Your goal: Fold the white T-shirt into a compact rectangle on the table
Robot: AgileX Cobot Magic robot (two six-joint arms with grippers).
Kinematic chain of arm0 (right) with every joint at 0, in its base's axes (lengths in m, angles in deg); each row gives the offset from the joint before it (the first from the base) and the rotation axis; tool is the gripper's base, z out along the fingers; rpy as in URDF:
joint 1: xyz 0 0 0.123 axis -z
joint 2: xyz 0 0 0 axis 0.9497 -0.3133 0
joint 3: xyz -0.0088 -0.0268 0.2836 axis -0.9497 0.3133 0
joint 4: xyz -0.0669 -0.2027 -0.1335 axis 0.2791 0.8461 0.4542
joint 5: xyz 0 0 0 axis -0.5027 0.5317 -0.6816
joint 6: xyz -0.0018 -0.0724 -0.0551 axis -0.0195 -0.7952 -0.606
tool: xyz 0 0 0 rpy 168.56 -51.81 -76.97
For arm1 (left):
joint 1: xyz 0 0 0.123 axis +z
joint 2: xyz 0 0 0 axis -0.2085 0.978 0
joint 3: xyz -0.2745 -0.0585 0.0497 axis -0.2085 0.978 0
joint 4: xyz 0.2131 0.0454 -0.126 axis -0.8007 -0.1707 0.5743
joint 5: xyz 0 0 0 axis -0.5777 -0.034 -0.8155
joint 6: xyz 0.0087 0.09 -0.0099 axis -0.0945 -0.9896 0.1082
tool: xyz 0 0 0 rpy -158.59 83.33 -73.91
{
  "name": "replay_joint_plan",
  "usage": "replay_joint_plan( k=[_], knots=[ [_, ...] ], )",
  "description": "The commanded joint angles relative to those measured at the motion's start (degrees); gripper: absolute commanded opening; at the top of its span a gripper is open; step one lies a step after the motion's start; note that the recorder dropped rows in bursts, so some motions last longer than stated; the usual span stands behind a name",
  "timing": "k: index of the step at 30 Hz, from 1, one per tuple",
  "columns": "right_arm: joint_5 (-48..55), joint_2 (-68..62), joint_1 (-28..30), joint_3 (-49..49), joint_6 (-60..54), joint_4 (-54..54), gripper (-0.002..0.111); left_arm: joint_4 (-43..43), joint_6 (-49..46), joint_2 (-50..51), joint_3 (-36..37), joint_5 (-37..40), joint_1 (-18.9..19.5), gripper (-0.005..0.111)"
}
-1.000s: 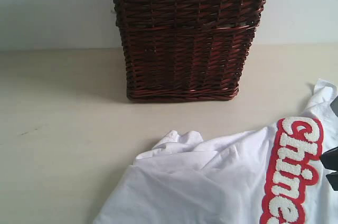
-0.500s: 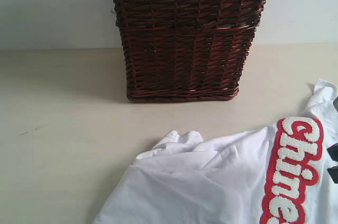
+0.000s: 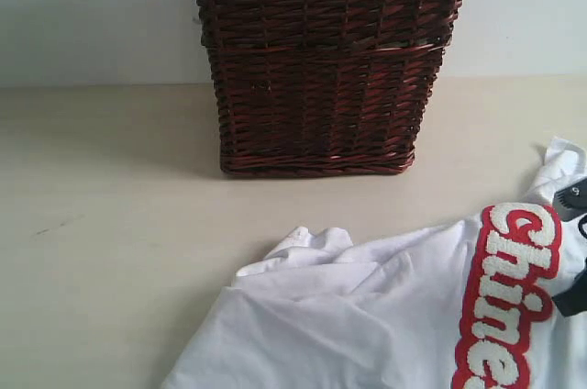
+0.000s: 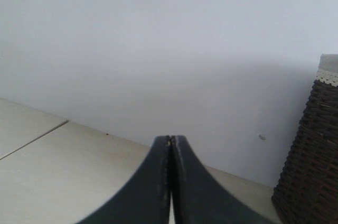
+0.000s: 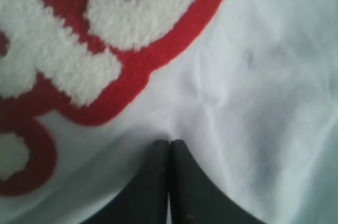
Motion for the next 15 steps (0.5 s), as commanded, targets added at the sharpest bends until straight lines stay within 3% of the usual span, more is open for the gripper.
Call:
replay_joint_plan(
  k=[1, 7, 15],
  knots=[
    [-0.9, -5.7, 0.0, -5.2, -0.5, -0.2, 0.0, -0.2, -0.1, -0.3, 0.2, 0.2, 0.2, 0.0],
    [-8.0, -12.8, 0.0, -12.7, -0.5, -0.2, 0.0, -0.2, -0.1, -0.3, 0.2, 0.2, 0.2, 0.0],
    [-8.4, -16.0, 0.0, -18.3, 0.2, -0.2, 0.0, -0.2, -0.1, -0.3, 0.2, 0.2, 0.2, 0.0]
  ],
)
